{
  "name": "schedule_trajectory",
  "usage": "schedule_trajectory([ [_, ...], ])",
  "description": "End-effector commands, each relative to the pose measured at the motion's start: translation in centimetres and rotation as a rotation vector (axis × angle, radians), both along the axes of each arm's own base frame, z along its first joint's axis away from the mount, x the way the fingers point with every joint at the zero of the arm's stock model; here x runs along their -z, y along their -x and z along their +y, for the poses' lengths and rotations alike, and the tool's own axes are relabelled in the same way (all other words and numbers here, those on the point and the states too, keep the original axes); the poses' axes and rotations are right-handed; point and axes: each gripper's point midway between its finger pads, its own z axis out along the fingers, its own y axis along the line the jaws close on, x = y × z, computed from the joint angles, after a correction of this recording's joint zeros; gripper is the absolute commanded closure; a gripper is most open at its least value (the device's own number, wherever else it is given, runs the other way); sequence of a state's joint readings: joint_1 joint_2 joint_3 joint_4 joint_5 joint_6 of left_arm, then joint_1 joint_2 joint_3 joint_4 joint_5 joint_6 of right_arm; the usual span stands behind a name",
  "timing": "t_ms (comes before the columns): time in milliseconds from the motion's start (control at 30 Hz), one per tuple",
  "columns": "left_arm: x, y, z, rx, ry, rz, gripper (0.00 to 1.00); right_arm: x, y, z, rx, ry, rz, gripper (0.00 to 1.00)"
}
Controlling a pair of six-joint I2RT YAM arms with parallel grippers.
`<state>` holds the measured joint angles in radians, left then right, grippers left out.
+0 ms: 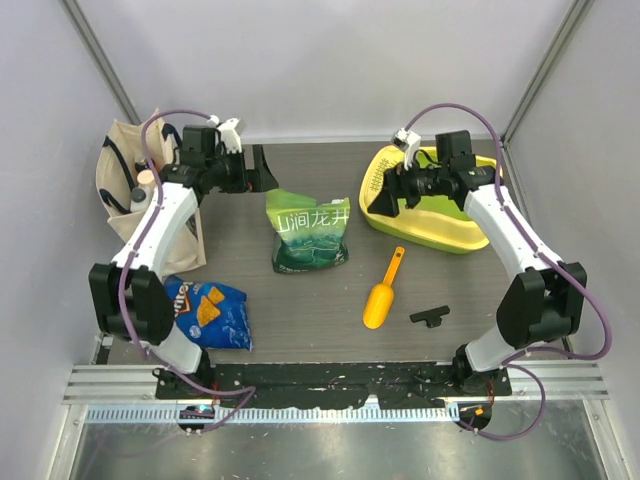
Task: Fill the litter box with clean litter
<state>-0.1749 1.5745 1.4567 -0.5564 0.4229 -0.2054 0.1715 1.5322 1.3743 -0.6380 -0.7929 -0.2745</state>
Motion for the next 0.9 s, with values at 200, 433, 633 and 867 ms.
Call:
schedule_trajectory([
  [200, 2.3, -1.5, -3.1, -0.009, 0.313, 0.219, 0.14, -3.0, -2.0, 2.6, 0.052, -0.146, 0.026, 0.14],
  [433, 1.8, -0.5, -5.1, 0.128, 0.421, 0.268, 0.50, -1.8, -2.5, 2.2, 0.089, -0.116, 0.044, 0.14],
  [633, 1.3, 0.1, -5.4, 0.198, 0.414, 0.276, 0.91, -2.0, -3.6, 2.2, 0.105, -0.112, 0.040, 0.15],
  [867, -6.3, -0.4, -4.7, 0.287, 0.309, -0.078, 1.00, -2.8, -7.6, 1.3, 0.224, -0.060, -0.008, 0.15],
])
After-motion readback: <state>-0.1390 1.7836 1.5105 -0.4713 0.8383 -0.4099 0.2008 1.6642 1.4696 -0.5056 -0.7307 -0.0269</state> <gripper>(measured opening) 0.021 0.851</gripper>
